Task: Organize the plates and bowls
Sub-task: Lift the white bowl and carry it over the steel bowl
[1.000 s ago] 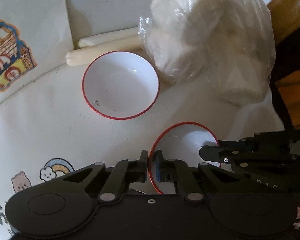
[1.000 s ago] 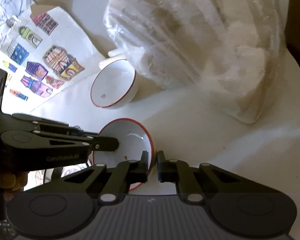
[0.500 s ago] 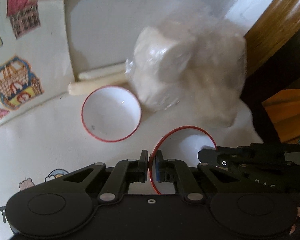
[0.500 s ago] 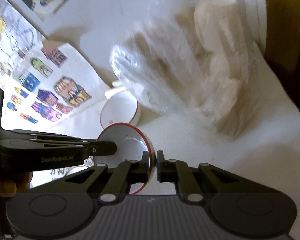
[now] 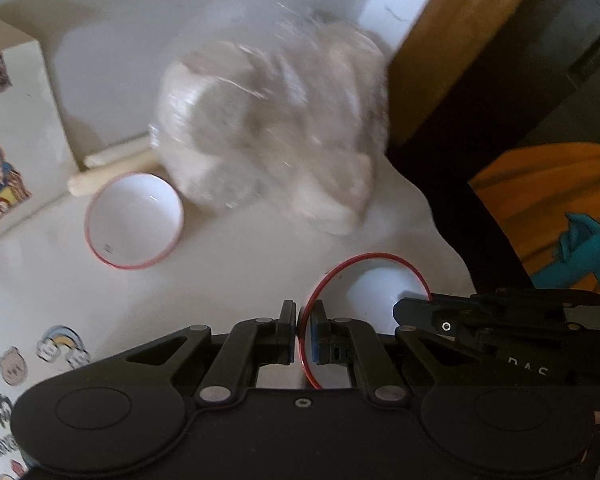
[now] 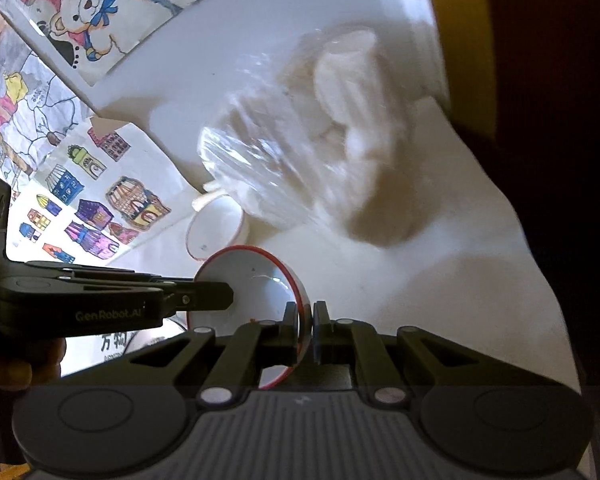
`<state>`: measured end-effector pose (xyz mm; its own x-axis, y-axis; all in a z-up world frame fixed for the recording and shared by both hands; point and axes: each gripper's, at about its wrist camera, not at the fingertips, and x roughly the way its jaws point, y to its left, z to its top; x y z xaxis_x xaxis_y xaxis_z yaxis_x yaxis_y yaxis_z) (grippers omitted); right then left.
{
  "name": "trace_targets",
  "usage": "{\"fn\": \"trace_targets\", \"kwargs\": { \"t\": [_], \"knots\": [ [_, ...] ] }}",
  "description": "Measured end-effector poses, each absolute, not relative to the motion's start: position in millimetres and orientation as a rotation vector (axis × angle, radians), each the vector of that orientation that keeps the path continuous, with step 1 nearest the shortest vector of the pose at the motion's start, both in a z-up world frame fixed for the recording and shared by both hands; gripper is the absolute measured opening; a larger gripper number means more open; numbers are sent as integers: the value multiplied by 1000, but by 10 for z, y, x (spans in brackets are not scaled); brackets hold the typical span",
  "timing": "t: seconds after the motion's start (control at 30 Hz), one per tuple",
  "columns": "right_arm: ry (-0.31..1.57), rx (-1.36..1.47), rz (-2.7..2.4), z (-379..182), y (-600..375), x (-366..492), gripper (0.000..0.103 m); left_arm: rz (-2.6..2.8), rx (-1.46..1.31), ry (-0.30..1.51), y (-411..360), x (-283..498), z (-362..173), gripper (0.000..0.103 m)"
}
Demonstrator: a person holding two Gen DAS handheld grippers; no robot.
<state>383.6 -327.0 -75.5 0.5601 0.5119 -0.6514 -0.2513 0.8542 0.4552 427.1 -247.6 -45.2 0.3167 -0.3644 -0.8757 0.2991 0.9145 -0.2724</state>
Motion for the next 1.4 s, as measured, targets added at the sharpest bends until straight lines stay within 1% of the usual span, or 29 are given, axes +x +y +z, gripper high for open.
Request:
{"fn": "trace_targets", "kwargs": {
  "t": [0.47,1.4],
  "knots": [
    [941,330,411,-1049,-3507,3494,7,-477,-51,1256,-2712,3961,-740,7],
    [1029,288,413,-1181,-3397,3675,8,-427,-78,1346,-2704,3916,-1063,7]
  ]
}}
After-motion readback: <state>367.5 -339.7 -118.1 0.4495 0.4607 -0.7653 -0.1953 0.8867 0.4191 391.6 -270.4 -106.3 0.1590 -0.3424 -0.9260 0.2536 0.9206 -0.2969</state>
